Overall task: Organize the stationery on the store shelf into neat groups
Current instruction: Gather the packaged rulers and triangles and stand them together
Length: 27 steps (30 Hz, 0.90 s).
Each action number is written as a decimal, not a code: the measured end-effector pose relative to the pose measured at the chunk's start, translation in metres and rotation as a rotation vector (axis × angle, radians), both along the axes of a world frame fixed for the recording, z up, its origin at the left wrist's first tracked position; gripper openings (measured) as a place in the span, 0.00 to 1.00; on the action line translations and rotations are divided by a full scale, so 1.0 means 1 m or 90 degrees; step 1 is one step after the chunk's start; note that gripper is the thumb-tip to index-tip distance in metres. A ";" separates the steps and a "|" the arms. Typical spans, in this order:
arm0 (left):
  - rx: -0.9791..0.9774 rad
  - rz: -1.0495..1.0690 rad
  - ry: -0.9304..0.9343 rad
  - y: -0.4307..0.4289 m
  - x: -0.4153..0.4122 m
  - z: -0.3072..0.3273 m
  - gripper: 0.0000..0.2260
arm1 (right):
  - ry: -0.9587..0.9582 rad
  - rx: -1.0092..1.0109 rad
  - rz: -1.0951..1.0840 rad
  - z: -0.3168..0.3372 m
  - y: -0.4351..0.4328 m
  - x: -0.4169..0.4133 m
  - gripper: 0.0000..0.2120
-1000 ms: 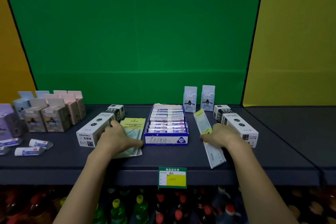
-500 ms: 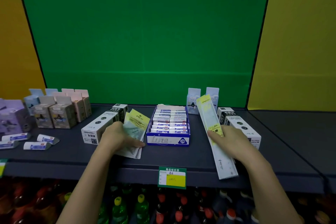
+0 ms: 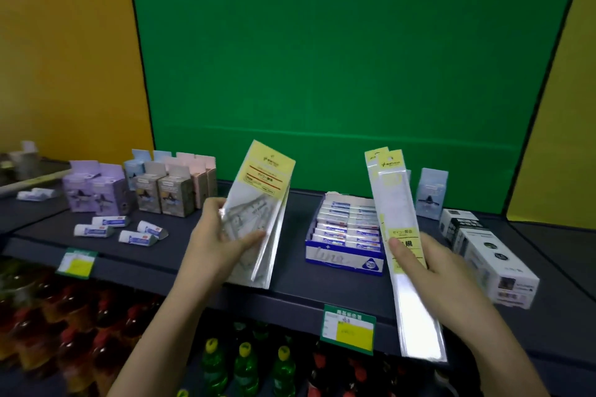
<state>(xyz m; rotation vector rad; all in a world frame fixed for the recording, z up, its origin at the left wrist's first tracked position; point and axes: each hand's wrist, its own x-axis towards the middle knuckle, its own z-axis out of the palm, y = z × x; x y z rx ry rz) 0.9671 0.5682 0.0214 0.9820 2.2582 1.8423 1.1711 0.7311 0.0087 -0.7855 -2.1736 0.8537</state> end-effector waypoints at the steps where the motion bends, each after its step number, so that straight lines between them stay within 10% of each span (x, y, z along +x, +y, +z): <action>1: 0.030 0.000 -0.026 -0.010 -0.003 0.001 0.20 | 0.012 -0.007 0.019 0.001 -0.007 -0.006 0.11; 10: 0.140 0.064 -0.224 -0.144 -0.052 -0.024 0.15 | 0.088 -0.100 0.194 -0.005 -0.094 -0.097 0.09; 16: 0.183 0.216 -0.172 -0.262 -0.104 -0.050 0.24 | 0.107 -0.151 0.294 -0.021 -0.189 -0.192 0.07; 27: 0.069 0.283 -0.088 -0.410 -0.211 -0.065 0.04 | 0.097 -0.208 0.402 -0.036 -0.366 -0.355 0.08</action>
